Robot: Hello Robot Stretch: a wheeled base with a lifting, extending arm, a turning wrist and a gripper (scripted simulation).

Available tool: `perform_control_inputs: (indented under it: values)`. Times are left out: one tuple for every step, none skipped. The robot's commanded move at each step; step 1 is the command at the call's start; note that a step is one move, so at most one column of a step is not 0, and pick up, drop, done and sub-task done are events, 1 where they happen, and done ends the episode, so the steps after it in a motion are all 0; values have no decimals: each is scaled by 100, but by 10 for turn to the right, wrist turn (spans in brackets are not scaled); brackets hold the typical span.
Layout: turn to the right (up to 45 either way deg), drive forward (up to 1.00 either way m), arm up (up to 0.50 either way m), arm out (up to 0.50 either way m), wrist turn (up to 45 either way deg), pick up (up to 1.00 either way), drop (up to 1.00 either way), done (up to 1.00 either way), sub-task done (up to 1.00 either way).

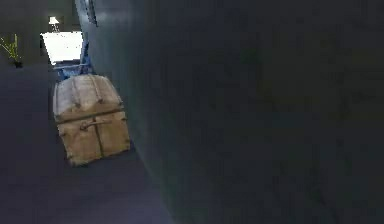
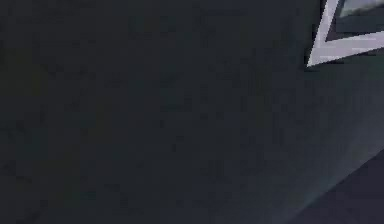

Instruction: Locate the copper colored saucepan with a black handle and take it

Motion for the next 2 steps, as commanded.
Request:
perform_control_inputs:
  values:
    - [-450,0,0,0,0,0,0,0,0]
    - [-240,0,0,0,0,0,0,0,0]
